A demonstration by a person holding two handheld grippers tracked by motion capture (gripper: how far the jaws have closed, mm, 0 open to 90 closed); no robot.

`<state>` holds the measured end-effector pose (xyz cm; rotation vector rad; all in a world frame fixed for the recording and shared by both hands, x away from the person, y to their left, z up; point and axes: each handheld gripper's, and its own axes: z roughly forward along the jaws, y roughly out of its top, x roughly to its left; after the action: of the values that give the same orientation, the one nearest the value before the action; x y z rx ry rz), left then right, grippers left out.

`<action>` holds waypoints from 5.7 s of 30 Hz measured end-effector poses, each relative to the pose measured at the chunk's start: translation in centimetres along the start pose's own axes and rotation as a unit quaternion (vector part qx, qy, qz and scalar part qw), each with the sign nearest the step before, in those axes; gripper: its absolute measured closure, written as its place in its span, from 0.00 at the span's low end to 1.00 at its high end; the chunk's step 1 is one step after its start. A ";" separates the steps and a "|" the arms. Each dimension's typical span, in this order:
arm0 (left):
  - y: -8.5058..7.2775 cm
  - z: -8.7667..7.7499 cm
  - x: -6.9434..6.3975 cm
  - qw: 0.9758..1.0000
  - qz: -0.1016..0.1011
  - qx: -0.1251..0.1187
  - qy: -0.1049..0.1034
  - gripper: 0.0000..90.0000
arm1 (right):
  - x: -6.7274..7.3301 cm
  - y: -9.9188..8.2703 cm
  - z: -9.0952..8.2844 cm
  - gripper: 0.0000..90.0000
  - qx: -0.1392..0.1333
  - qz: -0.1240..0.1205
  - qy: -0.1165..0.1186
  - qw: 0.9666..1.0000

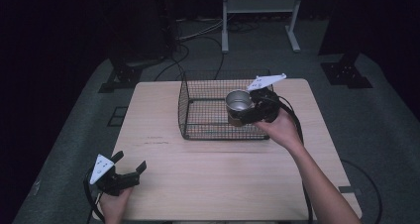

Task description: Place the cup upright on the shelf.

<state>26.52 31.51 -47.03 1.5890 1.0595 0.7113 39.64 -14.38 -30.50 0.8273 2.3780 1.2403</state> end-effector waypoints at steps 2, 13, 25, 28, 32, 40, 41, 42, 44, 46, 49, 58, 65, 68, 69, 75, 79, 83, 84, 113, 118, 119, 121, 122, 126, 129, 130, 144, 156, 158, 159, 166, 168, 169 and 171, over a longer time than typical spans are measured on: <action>0.0 0.0 0.0 1.000 0.000 0.001 0.001 0.00 | -0.3 0.3 0.4 0.20 0.003 -0.002 -0.002 1.000; 0.0 0.0 0.0 1.000 0.002 0.000 0.001 0.00 | -1.2 1.1 1.8 0.20 0.018 0.009 -0.006 1.000; 0.1 0.0 -0.1 1.000 0.003 0.000 0.001 0.00 | -2.3 1.7 3.2 0.20 0.015 0.025 -0.019 0.999; 0.1 0.0 -0.1 1.000 0.005 -0.001 0.002 0.00 | -2.7 1.7 4.0 0.20 0.022 0.025 -0.027 0.999; 0.1 0.0 -0.1 1.000 0.005 -0.001 0.002 0.00 | -3.0 2.0 4.7 0.20 0.028 0.028 -0.033 0.999; 0.1 0.0 -0.1 1.000 0.004 -0.002 0.002 0.00 | -3.4 2.6 6.1 0.20 0.041 0.029 -0.039 0.998; 0.1 0.0 -0.1 1.000 0.004 -0.001 0.002 0.00 | -3.4 2.6 6.3 0.20 0.043 0.031 -0.040 0.998; 0.1 0.0 -0.1 1.000 0.005 0.000 0.002 0.00 | -3.5 2.6 6.6 0.20 0.045 0.028 -0.040 0.998; 0.1 -0.1 -0.1 1.000 0.005 0.000 0.002 0.00 | -3.7 2.7 7.1 0.20 0.052 0.029 -0.043 0.997; 0.1 -0.1 -0.1 1.000 0.005 -0.001 0.002 0.00 | -3.9 2.7 7.5 0.20 0.055 0.032 -0.046 0.997; 0.1 -0.1 -0.1 1.000 0.005 -0.001 0.003 0.00 | -4.2 2.8 7.8 0.20 0.059 0.037 -0.047 0.996; 0.2 -0.1 -0.2 1.000 0.006 -0.003 0.001 0.00 | -5.0 2.5 9.3 0.20 0.064 0.050 -0.046 0.996; 0.2 0.0 -0.2 1.000 0.004 -0.002 0.002 0.00 | -5.4 2.1 10.6 0.20 0.071 0.067 -0.045 0.994; 0.2 -0.1 -0.1 1.000 0.003 -0.005 0.002 0.00 | -5.7 1.9 11.3 0.20 0.078 0.070 -0.045 0.994; 0.2 -0.1 -0.1 1.000 0.002 -0.005 0.003 0.00 | -5.8 1.8 11.5 0.20 0.079 0.074 -0.045 0.993; 0.2 0.0 -0.2 1.000 0.007 -0.004 0.002 0.00 | -6.3 1.4 12.3 0.20 0.085 0.078 -0.044 0.992; 0.2 0.0 -0.2 1.000 0.006 -0.005 0.003 0.00 | -6.5 1.2 12.6 0.19 0.090 0.078 -0.044 0.992; 0.2 0.0 -0.1 1.000 0.004 -0.005 0.003 0.00 | -7.0 0.9 12.9 0.19 0.091 0.090 -0.043 0.991; 0.2 0.0 -0.2 1.000 0.006 -0.006 0.002 0.00 | -7.1 0.8 13.0 0.19 0.093 0.092 -0.042 0.991; 0.2 -0.1 -0.2 1.000 0.005 -0.006 0.001 0.00 | -7.7 -0.6 15.9 0.19 0.146 0.081 -0.057 0.984; 0.2 -0.2 -0.1 1.000 0.004 -0.008 0.002 0.00 | -7.6 -0.8 16.5 0.19 0.153 0.082 -0.055 0.983; 0.2 -0.2 -0.1 1.000 0.004 -0.009 0.002 0.00 | -7.6 -0.8 16.6 0.19 0.155 0.082 -0.055 0.983; 0.2 -0.2 -0.1 1.000 0.004 -0.008 0.002 0.00 | -7.5 -0.8 16.8 0.19 0.160 0.080 -0.055 0.982; 0.2 -0.2 -0.1 1.000 0.003 -0.008 0.001 0.00 | -7.5 -0.8 16.8 0.19 0.160 0.080 -0.055 0.982; 0.2 -0.1 -0.2 1.000 0.006 -0.007 0.002 0.00 | -7.4 -0.9 17.1 0.19 0.169 0.077 -0.057 0.981; 0.2 -0.2 -0.1 1.000 0.004 -0.008 0.002 0.00 | -7.4 -1.0 17.2 0.19 0.172 0.080 -0.058 0.980; 0.2 -0.2 -0.1 1.000 0.004 -0.008 0.002 0.00 | -7.4 -1.0 17.2 0.19 0.172 0.080 -0.058 0.980; 0.2 -0.2 -0.2 1.000 0.004 -0.007 0.001 0.00 | -7.4 -1.1 17.0 0.16 0.186 0.071 -0.060 0.978; 0.3 -0.1 -0.2 1.000 0.004 -0.008 0.003 0.00 | -7.6 -1.3 16.7 0.14 0.192 0.071 -0.053 0.977; 0.3 -0.1 -0.2 1.000 0.005 -0.008 0.002 0.00 | -7.6 -1.3 16.7 0.13 0.193 0.071 -0.052 0.977; 0.3 -0.1 -0.2 1.000 0.005 -0.008 0.002 0.00 | -7.6 -1.3 16.7 0.13 0.192 0.072 -0.051 0.977; 0.3 -0.1 -0.2 1.000 0.004 -0.009 0.003 0.00 | -7.6 -1.1 16.6 0.11 0.184 0.076 -0.050 0.979; 0.3 -0.1 -0.2 1.000 0.003 -0.009 0.004 0.00 | -7.8 -1.1 16.4 0.11 0.180 0.079 -0.050 0.979; 0.3 -0.1 -0.2 1.000 0.003 -0.008 0.004 0.00 | -7.8 -1.1 16.4 0.11 0.180 0.079 -0.050 0.979; 0.3 0.0 -0.2 1.000 0.004 -0.008 0.004 0.00 | -7.9 -1.1 16.2 0.09 0.175 0.087 -0.052 0.979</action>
<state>26.51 31.32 -46.76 1.5784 1.0515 0.7315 54.01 -9.61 -40.37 1.1963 2.5182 0.8184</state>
